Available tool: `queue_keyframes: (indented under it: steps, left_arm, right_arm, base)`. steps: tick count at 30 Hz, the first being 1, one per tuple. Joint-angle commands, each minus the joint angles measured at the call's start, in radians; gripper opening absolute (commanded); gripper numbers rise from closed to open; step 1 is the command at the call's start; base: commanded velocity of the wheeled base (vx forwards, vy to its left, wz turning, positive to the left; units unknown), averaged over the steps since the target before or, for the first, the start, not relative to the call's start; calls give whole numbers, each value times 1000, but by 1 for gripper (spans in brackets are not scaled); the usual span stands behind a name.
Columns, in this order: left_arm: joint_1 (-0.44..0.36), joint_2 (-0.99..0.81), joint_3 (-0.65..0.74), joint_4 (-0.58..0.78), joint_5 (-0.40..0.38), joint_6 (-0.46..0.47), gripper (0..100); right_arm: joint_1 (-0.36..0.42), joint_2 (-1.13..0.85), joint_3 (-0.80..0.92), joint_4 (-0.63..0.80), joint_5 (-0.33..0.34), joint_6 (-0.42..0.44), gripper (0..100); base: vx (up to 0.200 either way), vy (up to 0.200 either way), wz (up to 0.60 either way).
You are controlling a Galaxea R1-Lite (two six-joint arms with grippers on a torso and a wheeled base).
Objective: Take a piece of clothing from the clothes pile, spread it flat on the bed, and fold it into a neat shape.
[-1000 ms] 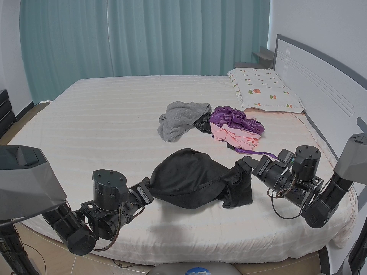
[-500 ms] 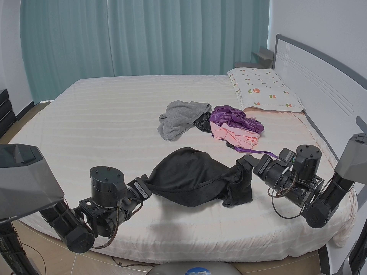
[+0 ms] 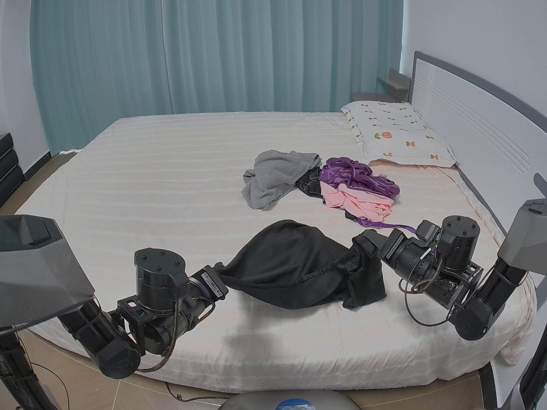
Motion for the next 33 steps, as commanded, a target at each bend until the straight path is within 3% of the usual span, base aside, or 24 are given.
queue_keyframes:
  steps: [1,33]
  left_arm:
    - [-3,1,-1,0,1,0,0]
    - [-3,-2,4,0,-6,-2,0]
  right_arm:
    - [-1,3,0,0,0,0,0]
    - [-16,8,-7,-2,2,0,0]
  base:
    - [0,200,0]
    - [0,200,0]
